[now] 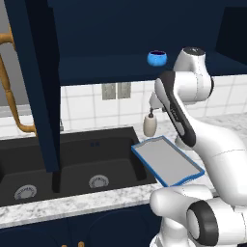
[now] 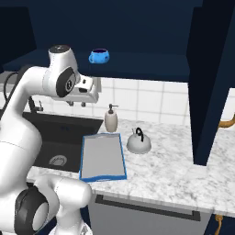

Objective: Pick the kettle from the counter and place it on the tray. Then pick the mug from the cabinet and place it on the tray. Then close the cabinet doors.

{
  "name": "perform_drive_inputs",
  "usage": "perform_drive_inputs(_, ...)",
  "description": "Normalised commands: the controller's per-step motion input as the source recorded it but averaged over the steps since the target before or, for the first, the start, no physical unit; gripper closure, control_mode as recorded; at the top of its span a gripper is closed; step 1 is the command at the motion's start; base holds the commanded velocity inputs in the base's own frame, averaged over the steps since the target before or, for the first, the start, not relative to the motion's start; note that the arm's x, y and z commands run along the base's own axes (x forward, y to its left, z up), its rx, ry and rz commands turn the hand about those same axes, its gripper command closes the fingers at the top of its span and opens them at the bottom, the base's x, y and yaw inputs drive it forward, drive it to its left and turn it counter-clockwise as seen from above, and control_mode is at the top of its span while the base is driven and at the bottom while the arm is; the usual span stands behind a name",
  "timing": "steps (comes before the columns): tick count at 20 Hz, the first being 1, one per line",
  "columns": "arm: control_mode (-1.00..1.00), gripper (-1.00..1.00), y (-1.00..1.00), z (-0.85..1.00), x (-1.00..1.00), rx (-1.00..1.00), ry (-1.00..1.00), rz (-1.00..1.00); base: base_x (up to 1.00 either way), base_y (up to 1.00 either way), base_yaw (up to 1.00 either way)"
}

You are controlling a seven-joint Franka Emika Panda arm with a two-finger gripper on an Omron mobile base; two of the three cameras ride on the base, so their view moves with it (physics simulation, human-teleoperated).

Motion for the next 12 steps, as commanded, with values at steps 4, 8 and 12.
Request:
perform_drive_inputs(4,-1.00,-1.00,-0.08,-0.14,-0.31,-0.03,-0.09,-0.01,0.00,0.00,0.00)
perform_drive_inputs(8,-1.00,-1.00,-0.60,-0.57,-0.52,-0.05,-0.02,-0.04,0.00,0.00,0.00)
perform_drive_inputs(12,-1.00,-1.00,-0.96,-0.70,-0.47,0.00,0.04,-0.03,0.00,0.00,0.00)
